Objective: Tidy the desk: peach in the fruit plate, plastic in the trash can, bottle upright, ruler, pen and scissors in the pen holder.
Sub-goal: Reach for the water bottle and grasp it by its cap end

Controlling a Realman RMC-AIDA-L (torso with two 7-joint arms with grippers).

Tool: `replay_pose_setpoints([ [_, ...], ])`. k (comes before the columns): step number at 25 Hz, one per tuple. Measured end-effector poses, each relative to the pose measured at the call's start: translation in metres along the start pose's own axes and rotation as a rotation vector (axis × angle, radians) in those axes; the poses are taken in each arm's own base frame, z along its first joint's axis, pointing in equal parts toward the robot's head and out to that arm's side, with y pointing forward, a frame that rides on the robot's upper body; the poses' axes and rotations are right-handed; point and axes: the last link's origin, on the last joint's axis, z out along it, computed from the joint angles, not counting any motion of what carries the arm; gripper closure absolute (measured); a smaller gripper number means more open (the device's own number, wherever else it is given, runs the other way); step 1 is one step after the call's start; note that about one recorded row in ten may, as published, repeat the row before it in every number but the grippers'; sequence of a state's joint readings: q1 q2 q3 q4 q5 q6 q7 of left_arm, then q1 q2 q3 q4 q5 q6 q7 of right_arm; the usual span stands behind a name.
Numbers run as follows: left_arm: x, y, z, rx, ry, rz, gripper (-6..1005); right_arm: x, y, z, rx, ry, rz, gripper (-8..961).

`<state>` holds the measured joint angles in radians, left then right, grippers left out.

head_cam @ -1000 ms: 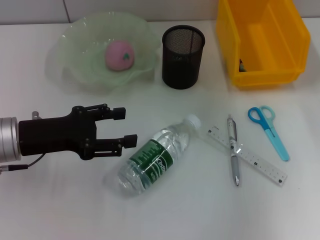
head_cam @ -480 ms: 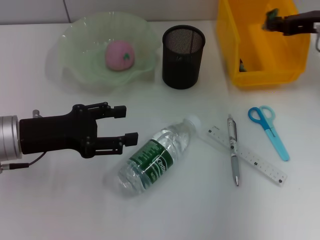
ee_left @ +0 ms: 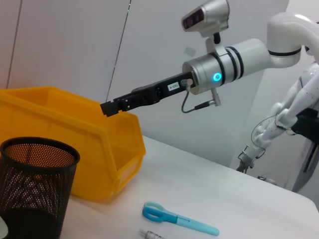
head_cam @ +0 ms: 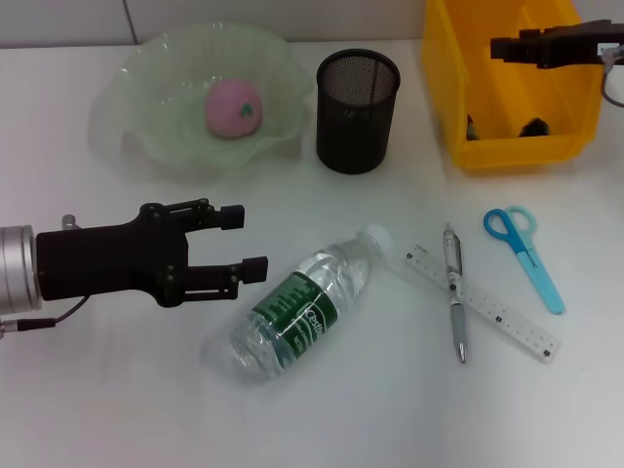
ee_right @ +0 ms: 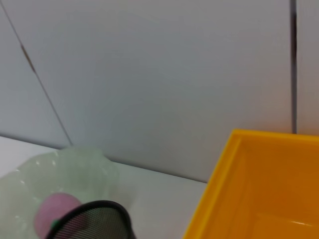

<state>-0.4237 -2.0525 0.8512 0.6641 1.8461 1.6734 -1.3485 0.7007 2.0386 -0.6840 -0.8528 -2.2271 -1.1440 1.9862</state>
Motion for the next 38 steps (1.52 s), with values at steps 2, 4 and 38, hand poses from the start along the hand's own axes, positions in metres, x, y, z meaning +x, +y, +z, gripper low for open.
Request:
replay_pose_setpoints([
  [2, 0.001, -0.001, -0.001, 0.002, 0.002, -0.022, 295, 0.001, 0.001, -0.011, -0.043, -0.025, 0.011, 640],
  [4, 0.004, -0.002, -0.001, 0.002, 0.001, -0.043, 296, 0.009, 0.005, -0.036, -0.145, -0.062, 0.010, 447],
  [38, 0.095, -0.018, 0.168, 0.297, -0.692, -0.144, 311, 0.183, 0.031, -0.096, -0.374, 0.023, -0.054, 288],
])
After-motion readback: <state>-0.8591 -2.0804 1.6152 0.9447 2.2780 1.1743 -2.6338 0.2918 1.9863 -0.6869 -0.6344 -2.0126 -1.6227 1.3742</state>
